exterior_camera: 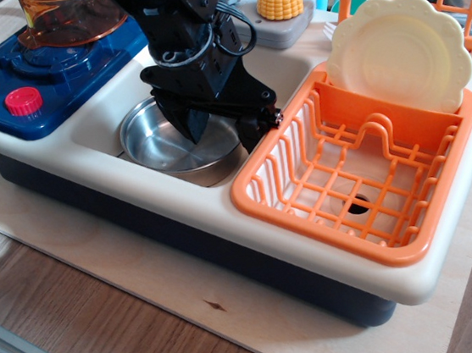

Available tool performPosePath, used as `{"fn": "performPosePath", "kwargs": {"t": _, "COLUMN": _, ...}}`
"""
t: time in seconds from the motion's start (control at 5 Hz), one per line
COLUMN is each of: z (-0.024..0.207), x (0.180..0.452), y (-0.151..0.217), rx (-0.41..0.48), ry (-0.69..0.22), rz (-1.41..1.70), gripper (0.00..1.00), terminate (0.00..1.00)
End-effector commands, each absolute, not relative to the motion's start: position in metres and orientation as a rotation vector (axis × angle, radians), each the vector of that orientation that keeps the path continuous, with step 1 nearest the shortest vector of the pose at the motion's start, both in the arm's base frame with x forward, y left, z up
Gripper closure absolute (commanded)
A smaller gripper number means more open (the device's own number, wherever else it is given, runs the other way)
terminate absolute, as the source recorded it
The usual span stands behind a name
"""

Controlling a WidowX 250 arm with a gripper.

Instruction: Put pan from sink into drying rack

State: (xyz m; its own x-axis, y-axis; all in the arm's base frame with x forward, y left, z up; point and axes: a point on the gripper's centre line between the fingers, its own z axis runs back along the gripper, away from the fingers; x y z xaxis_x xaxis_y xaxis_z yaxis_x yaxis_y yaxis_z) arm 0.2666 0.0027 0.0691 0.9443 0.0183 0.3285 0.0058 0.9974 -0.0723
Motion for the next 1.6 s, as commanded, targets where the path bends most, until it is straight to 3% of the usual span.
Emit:
{"fn": "performPosePath", "kwargs": {"t": 0.0, "z": 0.052, "x": 0.264, "y": 0.006, "rx": -0.105, "ry": -0.29, "rz": -0.008, "gripper": 1.0, "terminate": 0.0}}
{"fn": "performPosePath", "kwargs": {"t": 0.4, "z": 0.055, "x": 0.269, "y": 0.013, "rx": -0.136, "ry": -0.268, "rz": -0.015, "gripper": 1.0, "terminate": 0.0}}
{"fn": "performPosePath", "kwargs": {"t": 0.6, "z": 0.076, "x": 0.274, "y": 0.014, "rx": -0.12, "ry": -0.224, "rz": -0.012, "gripper": 1.0, "terminate": 0.0}}
{"fn": "performPosePath", "kwargs": {"t": 1.0, "z": 0.146, "x": 0.284, "y": 0.006, "rx": -0.009, "ry": -0.121, "rz": 0.041, "gripper": 1.0, "terminate": 0.0}}
{"fn": "performPosePath", "kwargs": {"t": 1.2, "z": 0.181, "x": 0.29, "y": -0.008, "rx": 0.025, "ry": -0.074, "rz": 0.089, "gripper": 1.0, "terminate": 0.0}}
{"fn": "performPosePath", "kwargs": {"t": 1.4, "z": 0.198, "x": 0.289, "y": -0.035, "rx": 0.018, "ry": -0.063, "rz": 0.169, "gripper": 1.0, "terminate": 0.0}}
